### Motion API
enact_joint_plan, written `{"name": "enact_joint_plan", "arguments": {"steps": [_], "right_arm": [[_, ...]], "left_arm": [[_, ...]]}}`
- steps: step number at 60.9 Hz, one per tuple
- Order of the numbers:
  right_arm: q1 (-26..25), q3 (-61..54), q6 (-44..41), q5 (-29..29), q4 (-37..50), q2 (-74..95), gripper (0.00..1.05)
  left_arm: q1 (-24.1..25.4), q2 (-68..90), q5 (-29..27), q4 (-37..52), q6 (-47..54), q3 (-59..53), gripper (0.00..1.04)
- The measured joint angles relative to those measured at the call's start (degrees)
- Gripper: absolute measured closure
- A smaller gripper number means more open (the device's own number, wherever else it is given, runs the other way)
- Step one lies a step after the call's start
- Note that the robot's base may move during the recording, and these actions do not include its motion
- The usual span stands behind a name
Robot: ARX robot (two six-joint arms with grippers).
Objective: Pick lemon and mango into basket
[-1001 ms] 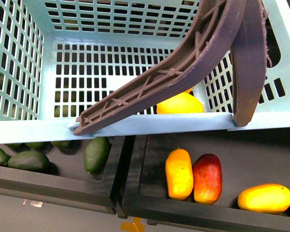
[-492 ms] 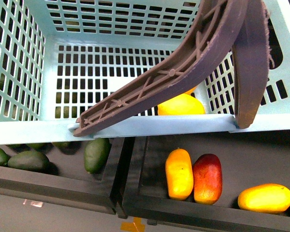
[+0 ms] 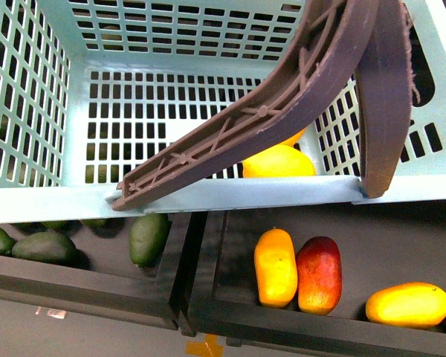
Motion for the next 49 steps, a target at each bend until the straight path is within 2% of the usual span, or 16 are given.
{"name": "enact_joint_plan", "arguments": {"steps": [16, 27, 29, 49], "right_arm": [[0.0, 0.0, 0.0, 0.0, 0.0, 0.0, 0.44], [0.0, 0.0, 0.0, 0.0, 0.0, 0.0, 0.09], [0.0, 0.0, 0.0, 0.0, 0.0, 0.0, 0.07], [0.0, 0.0, 0.0, 0.1, 0.0, 0.0, 0.09]], "left_arm": [[0.0, 0.0, 0.0, 0.0, 0.0, 0.0, 1.0], [0.0, 0.0, -0.1, 0.0, 0.0, 0.0, 1.0], [0.0, 0.0, 0.0, 0.0, 0.0, 0.0, 1.0], [-0.1, 0.0, -0.1, 0.0, 0.0, 0.0, 1.0]]}}
